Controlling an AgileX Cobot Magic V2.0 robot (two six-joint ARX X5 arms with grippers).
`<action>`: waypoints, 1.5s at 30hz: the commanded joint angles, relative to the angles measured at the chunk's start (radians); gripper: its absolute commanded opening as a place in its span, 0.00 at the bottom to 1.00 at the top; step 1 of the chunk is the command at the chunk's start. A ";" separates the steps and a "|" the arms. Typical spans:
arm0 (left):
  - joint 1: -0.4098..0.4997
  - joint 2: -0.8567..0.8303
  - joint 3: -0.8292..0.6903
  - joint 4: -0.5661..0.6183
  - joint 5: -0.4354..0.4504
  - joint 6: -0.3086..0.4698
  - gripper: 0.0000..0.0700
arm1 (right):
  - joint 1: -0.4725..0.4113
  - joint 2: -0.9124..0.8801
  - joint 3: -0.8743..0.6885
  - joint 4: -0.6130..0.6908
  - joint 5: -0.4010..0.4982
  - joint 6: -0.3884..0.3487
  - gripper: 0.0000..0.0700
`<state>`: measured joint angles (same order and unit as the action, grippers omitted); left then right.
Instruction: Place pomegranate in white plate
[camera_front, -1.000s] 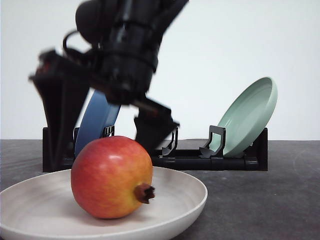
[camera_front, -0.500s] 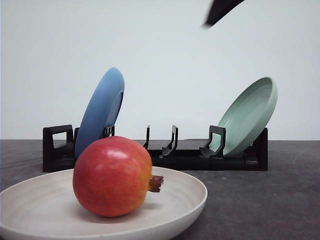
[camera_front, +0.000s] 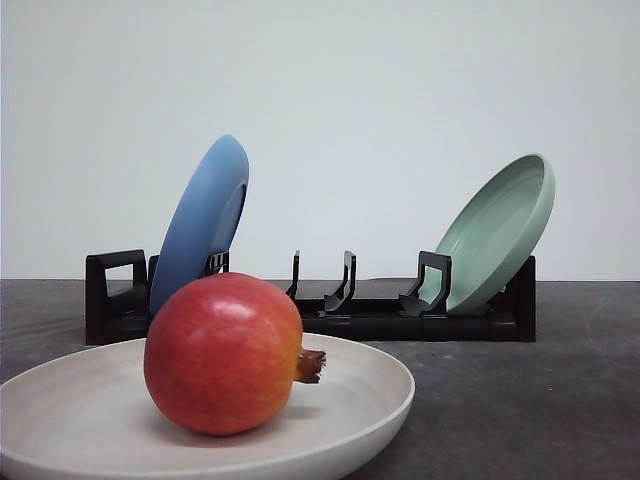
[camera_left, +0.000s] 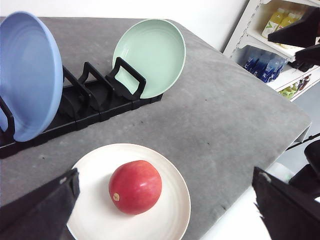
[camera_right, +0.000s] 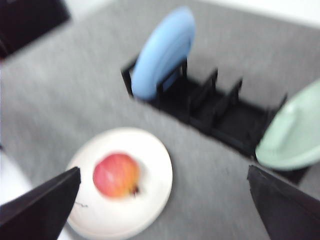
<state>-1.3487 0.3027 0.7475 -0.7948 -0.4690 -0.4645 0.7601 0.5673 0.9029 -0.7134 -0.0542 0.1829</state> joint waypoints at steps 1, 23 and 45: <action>-0.013 0.002 0.003 0.010 -0.006 0.033 0.96 | 0.010 -0.058 -0.054 0.085 0.004 0.019 1.00; -0.013 0.002 0.004 0.005 -0.008 0.030 0.00 | 0.010 -0.139 -0.136 0.102 0.003 0.022 0.00; 0.228 -0.042 -0.044 0.034 -0.006 0.209 0.00 | 0.010 -0.139 -0.136 0.107 0.003 0.022 0.00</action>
<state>-1.1538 0.2601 0.7097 -0.7649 -0.4702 -0.3683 0.7601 0.4255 0.7612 -0.6163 -0.0517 0.1986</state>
